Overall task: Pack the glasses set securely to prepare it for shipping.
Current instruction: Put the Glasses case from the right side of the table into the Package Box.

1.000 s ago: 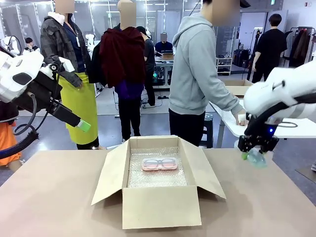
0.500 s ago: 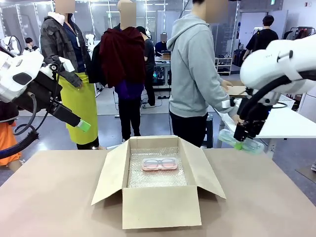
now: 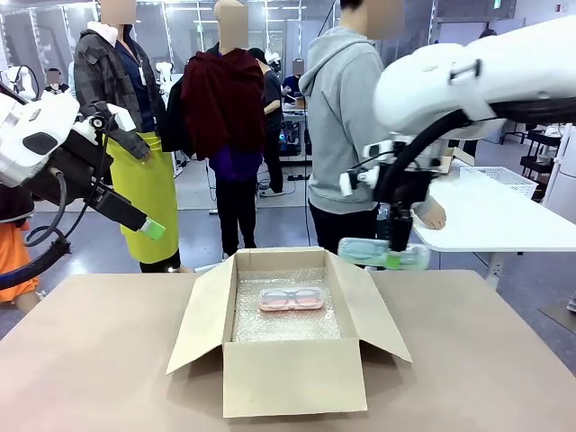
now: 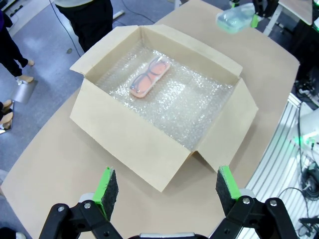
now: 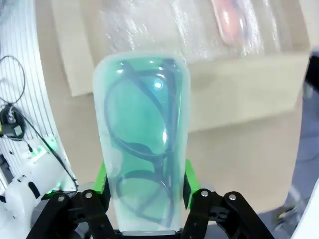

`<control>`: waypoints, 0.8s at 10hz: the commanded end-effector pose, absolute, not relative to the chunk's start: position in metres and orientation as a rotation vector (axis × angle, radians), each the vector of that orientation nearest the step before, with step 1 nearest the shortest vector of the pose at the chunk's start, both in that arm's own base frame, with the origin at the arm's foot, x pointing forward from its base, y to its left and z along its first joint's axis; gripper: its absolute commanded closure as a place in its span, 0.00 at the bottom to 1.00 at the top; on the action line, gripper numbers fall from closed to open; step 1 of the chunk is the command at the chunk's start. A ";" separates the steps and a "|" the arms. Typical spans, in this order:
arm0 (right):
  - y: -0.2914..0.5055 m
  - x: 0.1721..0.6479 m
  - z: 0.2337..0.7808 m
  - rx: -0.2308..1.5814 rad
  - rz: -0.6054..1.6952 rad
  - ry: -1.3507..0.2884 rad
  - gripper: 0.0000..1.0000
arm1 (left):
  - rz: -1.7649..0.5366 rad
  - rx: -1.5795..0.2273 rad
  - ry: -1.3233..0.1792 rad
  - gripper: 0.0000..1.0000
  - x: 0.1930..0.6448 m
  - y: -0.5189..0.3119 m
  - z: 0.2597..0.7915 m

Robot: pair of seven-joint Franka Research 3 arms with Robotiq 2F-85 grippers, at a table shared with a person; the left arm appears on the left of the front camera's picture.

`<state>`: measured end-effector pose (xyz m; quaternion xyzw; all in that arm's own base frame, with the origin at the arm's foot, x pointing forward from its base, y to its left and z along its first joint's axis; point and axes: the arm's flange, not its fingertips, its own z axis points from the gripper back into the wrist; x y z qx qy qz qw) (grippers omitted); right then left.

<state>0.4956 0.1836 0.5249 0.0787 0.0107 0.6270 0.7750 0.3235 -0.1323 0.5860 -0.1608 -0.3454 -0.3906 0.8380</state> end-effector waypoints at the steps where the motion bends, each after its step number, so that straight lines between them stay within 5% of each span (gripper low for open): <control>1: 0.222 0.512 0.516 0.153 1.498 0.062 0.79 | -0.827 -0.353 -0.733 0.00 0.323 -0.131 0.587; 8: 0.350 0.541 0.427 0.099 1.645 0.093 0.79 | -0.827 -0.353 -0.733 0.00 0.323 -0.131 0.587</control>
